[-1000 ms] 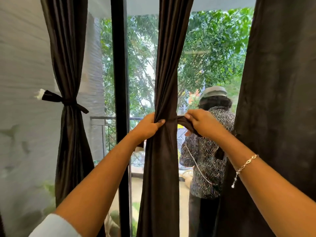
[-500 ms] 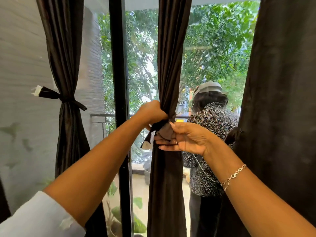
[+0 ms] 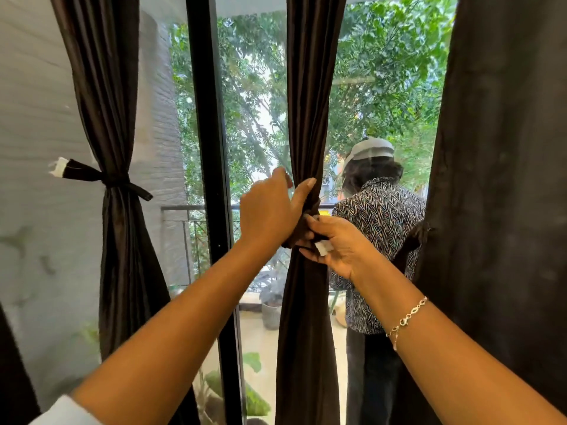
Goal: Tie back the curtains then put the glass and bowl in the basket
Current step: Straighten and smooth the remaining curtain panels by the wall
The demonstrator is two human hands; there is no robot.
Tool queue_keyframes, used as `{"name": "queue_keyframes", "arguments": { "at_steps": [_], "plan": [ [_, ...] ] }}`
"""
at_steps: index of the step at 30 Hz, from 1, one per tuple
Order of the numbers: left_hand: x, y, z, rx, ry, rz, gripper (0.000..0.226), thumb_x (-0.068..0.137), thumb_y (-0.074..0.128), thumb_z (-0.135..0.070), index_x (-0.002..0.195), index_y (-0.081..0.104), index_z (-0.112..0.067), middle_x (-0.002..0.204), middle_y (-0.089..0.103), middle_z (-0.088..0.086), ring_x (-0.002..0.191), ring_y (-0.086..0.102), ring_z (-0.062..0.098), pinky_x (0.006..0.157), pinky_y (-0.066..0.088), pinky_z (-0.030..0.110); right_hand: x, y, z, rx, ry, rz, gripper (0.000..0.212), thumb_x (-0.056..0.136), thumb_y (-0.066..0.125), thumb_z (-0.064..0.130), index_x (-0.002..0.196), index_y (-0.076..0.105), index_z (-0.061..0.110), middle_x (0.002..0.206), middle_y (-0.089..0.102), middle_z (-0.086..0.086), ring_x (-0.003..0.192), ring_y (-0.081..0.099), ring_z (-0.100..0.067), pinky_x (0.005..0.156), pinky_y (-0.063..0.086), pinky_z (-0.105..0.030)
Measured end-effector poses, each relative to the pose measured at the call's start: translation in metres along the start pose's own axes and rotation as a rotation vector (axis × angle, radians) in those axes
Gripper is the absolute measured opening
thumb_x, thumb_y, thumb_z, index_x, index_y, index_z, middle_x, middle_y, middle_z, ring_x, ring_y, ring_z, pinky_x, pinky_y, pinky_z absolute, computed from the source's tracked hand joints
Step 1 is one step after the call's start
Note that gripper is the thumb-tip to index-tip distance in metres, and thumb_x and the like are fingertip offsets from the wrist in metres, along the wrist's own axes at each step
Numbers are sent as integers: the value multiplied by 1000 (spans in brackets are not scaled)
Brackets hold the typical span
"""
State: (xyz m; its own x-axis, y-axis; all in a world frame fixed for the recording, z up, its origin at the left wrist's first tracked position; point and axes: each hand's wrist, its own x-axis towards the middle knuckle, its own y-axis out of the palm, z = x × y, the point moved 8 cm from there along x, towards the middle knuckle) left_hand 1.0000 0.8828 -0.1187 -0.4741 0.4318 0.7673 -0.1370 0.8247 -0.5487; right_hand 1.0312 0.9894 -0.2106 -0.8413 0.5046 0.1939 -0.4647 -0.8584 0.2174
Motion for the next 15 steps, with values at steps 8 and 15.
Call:
{"name": "queue_keyframes", "arguments": {
  "at_steps": [8,15],
  "plan": [
    [11,31,-18,86,18,261,44,81,66,-43,75,41,-7,82,58,12,92,59,34,67,40,36,-14,-2,16,-529,-436,-265,29,93,50,9,66,54,19,68,59,-9,65,64,-27,73,55,-48],
    [13,53,-10,-112,-83,463,19,85,63,-13,72,59,1,67,54,16,69,57,27,64,51,31,-38,3,7,-747,-573,-330,20,88,53,4,96,57,22,71,62,0,67,59,-25,68,50,-42]
  ]
}}
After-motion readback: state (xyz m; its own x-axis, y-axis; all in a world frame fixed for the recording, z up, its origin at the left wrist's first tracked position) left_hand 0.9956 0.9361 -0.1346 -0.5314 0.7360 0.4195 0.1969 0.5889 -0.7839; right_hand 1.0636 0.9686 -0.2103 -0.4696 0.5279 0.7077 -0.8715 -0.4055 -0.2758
